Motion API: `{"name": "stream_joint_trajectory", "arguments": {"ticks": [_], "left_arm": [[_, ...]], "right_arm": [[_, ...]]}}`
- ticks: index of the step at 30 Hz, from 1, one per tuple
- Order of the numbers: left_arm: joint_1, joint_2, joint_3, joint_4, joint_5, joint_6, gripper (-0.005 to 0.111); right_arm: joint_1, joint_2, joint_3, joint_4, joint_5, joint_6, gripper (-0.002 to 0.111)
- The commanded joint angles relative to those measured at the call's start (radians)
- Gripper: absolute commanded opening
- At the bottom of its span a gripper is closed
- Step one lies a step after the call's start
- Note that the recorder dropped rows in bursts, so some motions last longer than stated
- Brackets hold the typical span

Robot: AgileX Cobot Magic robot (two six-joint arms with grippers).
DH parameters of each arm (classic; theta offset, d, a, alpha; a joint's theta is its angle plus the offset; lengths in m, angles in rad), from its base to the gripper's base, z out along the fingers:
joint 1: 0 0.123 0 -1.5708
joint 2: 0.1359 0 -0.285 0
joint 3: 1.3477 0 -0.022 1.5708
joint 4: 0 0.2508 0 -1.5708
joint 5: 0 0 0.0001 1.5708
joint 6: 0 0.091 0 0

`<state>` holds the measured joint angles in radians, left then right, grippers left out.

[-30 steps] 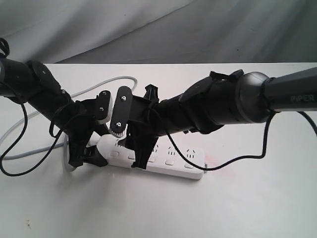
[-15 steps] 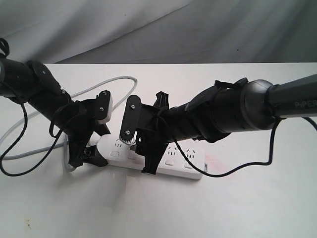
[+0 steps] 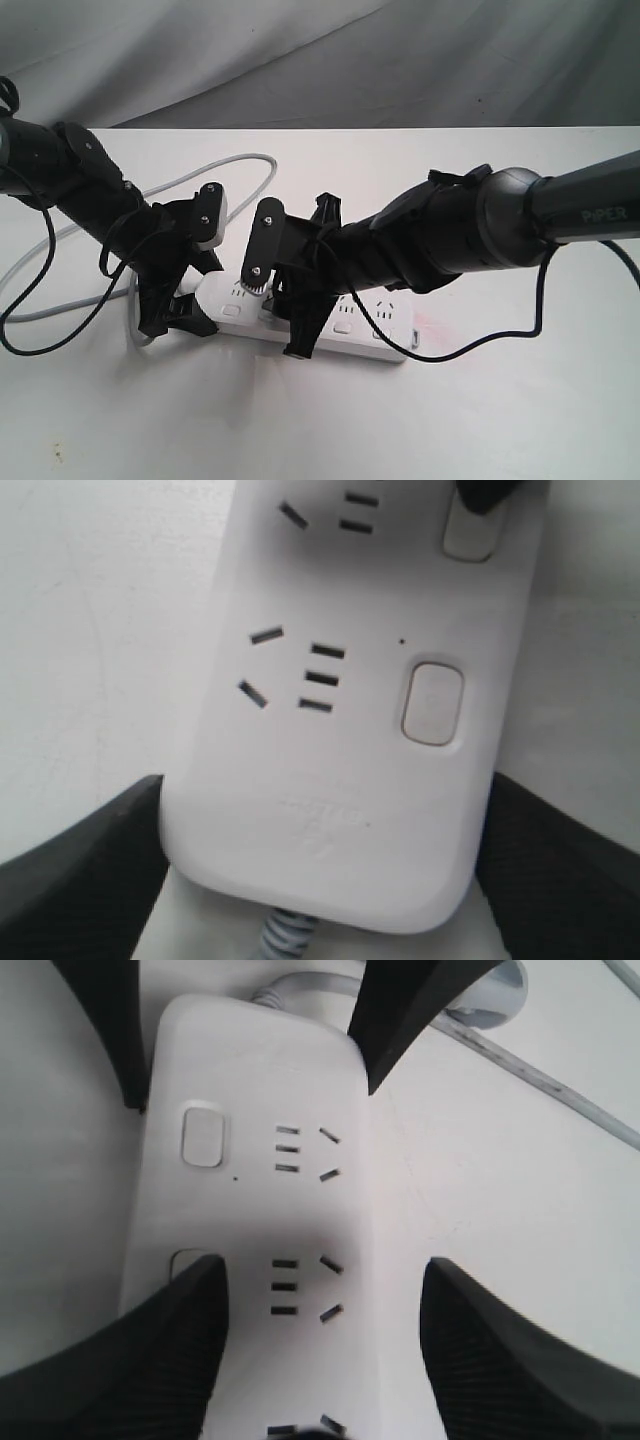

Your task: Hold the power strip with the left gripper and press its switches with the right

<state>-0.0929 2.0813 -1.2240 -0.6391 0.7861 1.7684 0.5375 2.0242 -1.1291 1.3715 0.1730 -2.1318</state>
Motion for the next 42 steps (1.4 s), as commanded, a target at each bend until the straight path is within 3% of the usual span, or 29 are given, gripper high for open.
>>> {"name": "stream_joint_trajectory", "arguments": {"ticks": [1, 42], "left_arm": [[-0.005, 0.003, -0.004, -0.01, -0.005, -0.007, 0.073], [-0.005, 0.003, -0.004, -0.01, -0.005, -0.004, 0.073]], "right_arm": [[0.002, 0.008, -0.001, 0.007, 0.017, -0.011, 0.054], [0.022, 0.022, -0.001, 0.017, -0.016, -0.011, 0.054]]}}
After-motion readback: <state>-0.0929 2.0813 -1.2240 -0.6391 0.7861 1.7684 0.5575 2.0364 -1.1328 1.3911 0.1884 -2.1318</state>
